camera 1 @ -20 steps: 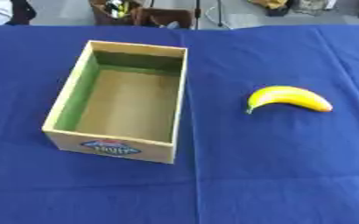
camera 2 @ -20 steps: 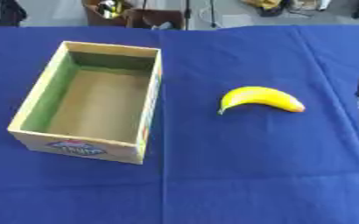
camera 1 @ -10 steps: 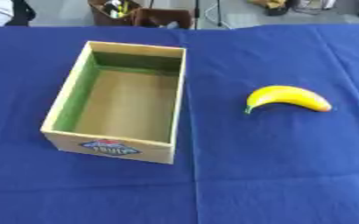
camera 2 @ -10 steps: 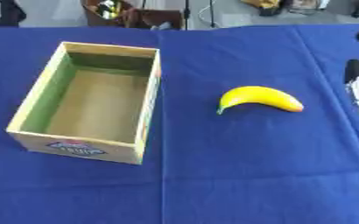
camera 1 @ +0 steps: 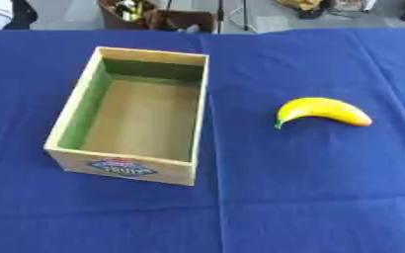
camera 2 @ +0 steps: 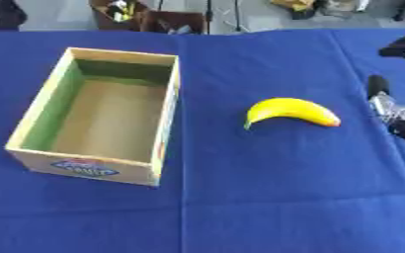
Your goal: Pick up objects on the table and place them in the box.
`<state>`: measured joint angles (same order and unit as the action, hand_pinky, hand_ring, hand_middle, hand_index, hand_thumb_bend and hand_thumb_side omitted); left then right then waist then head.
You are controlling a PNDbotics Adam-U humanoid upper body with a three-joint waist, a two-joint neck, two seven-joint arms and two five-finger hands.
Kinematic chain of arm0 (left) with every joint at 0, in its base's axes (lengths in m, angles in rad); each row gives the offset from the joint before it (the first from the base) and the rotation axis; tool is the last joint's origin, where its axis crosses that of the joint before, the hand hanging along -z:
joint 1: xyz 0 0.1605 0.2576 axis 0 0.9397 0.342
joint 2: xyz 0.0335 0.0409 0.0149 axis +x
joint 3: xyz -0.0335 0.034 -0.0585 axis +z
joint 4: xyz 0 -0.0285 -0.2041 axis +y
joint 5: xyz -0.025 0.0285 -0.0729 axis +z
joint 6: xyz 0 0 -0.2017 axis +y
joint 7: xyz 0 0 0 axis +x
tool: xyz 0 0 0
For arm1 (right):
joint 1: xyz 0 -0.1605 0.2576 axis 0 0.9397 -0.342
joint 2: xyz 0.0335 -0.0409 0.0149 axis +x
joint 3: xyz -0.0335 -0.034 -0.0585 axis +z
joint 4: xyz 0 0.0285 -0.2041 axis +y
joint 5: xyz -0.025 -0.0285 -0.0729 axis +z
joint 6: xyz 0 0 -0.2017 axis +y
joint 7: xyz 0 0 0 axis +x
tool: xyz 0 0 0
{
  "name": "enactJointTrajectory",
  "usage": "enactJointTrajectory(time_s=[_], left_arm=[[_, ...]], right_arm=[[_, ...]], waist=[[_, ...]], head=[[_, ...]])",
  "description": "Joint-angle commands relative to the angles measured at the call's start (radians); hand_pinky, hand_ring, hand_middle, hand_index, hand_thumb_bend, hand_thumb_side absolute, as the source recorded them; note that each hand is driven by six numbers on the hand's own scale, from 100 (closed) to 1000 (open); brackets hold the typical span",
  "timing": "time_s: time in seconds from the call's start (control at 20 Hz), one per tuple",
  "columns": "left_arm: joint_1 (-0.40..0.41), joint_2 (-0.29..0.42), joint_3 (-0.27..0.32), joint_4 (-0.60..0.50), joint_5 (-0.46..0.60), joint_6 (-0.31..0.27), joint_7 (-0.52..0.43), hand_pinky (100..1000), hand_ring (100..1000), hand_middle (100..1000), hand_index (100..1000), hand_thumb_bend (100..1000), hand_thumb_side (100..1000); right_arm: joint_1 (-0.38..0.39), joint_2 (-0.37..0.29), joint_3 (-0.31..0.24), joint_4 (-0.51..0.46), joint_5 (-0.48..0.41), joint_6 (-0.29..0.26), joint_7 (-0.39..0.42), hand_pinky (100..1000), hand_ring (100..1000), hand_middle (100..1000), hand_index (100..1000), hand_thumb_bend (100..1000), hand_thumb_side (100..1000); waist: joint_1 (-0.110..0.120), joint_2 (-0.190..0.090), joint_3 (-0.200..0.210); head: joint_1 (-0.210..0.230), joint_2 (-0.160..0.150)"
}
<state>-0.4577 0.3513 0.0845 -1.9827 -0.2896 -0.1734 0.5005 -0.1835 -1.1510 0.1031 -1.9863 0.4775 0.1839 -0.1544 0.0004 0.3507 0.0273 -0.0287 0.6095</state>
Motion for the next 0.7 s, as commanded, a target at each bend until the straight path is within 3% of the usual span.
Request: enactJointTrajectory(time_s=[0.05,0.7], left_arm=[[-0.015,0.018,-0.002,-0.017,0.008,0.000,-0.004,566,702,759,914,100,1000],[-0.017,0.015,-0.009,-0.017,0.014,0.000,-0.012,564,703,758,914,100,1000]], right_arm=[[-0.022,-0.053,0.006,-0.014,-0.026,0.016,0.047,816,864,811,876,123,953],[-0.144,-0.058,0.058,-0.014,-0.055,0.065,0.247,827,890,820,897,201,901]], waist=[[-0.003,-0.018,0.002],[-0.008,-0.016,0.015]], head=[[-0.006,-0.012],[-0.025,-0.016]])
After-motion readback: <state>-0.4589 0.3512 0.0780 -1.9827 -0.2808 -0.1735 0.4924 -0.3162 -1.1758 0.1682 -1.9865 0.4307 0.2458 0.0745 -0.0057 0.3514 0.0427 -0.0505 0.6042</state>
